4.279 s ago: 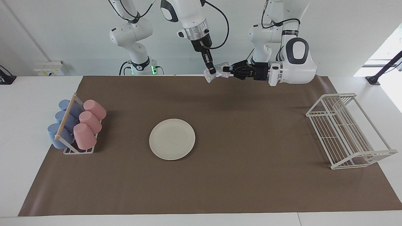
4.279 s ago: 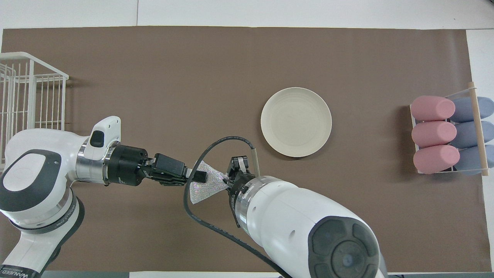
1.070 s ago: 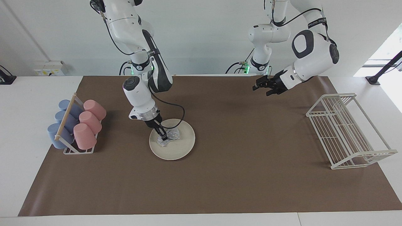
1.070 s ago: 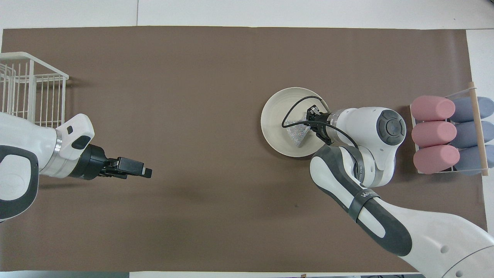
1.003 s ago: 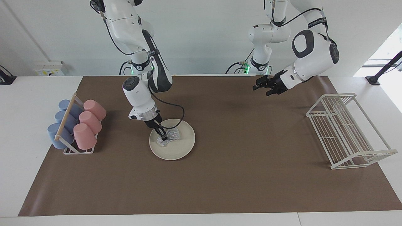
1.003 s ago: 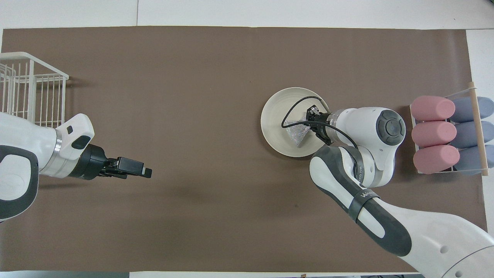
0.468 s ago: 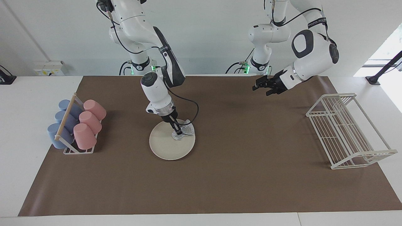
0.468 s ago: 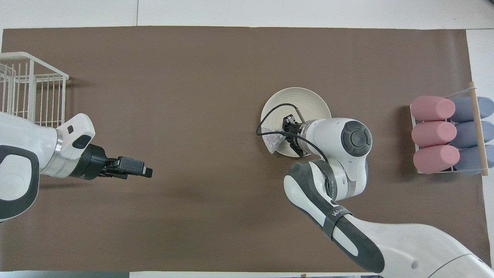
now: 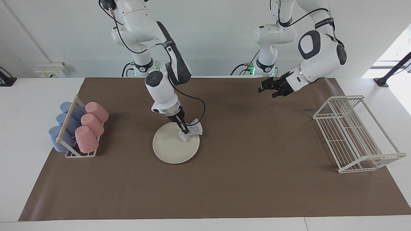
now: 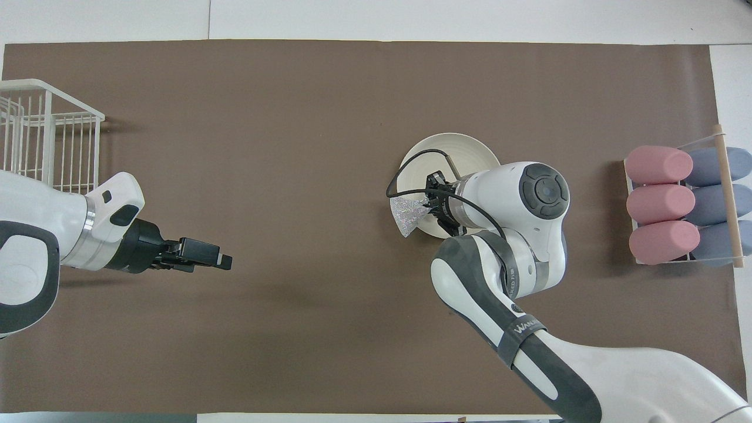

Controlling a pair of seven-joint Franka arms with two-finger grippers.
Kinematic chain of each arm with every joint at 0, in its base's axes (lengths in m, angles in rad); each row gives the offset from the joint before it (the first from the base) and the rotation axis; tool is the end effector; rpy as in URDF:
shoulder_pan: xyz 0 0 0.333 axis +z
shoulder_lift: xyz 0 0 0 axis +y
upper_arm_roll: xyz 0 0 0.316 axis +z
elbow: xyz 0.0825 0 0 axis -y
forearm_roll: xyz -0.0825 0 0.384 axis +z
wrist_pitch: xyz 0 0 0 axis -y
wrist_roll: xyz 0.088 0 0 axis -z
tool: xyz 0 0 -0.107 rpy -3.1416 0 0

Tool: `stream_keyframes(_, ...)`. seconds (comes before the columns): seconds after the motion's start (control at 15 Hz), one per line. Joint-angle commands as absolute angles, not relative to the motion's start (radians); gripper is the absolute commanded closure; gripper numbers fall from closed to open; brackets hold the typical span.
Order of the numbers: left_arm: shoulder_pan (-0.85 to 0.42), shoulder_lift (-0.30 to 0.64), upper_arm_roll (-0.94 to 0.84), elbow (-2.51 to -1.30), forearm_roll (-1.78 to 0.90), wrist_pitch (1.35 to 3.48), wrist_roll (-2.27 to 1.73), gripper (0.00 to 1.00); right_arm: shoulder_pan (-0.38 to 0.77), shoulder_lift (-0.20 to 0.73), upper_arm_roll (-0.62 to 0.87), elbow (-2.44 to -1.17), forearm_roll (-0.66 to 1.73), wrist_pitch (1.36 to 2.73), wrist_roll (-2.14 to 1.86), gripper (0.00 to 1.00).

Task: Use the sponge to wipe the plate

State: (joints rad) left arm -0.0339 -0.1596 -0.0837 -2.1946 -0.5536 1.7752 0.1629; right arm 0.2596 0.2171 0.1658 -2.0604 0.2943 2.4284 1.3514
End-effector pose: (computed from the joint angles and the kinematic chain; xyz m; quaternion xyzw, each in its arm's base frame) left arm 0.4663 -0.1021 0.4447 0.9588 -0.0434 -0.1184 0.2546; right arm 0.5449 0.2449 0.3465 -0.8329 0.5347 0.0474 0.1344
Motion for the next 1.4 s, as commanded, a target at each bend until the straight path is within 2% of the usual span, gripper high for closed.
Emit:
stream_keyframes(0.0,-0.041,-0.166,-0.086,-2.191,-0.529,1.792,0.129,0.00,0.249,0.102,0.156,-2.034,0.293,2.265,1.379,1.00)
stream_keyframes(0.2,-0.032,-0.143,-0.087,-2.149,-0.570,1.776,0.051,0.00,0.232,-0.024,0.156,-1.944,0.247,2.000,1.420,1.00)
stream_keyframes(0.4,-0.029,-0.141,-0.083,-2.138,-0.811,1.737,0.048,0.00,0.241,-0.141,0.158,-1.908,0.238,1.851,1.514,1.00)
stream_keyframes(0.67,-0.037,-0.147,-0.083,-2.146,-1.111,1.723,-0.056,0.00,0.256,-0.189,0.216,-1.829,0.206,1.698,1.724,1.00)
stream_keyframes(1.14,-0.141,-0.179,-0.087,-2.198,-1.394,1.738,-0.127,0.00,0.314,-0.164,0.265,-1.809,0.132,1.721,1.928,1.00)
stream_keyframes(1.27,-0.217,-0.192,-0.087,-2.215,-1.400,1.765,-0.126,0.00,0.313,-0.152,0.265,-1.805,0.130,1.750,1.927,1.00)
stream_keyframes(1.34,-0.271,-0.207,-0.089,-2.248,-1.416,1.846,-0.126,0.00,0.314,-0.147,0.265,-1.807,0.130,1.758,1.928,1.00)
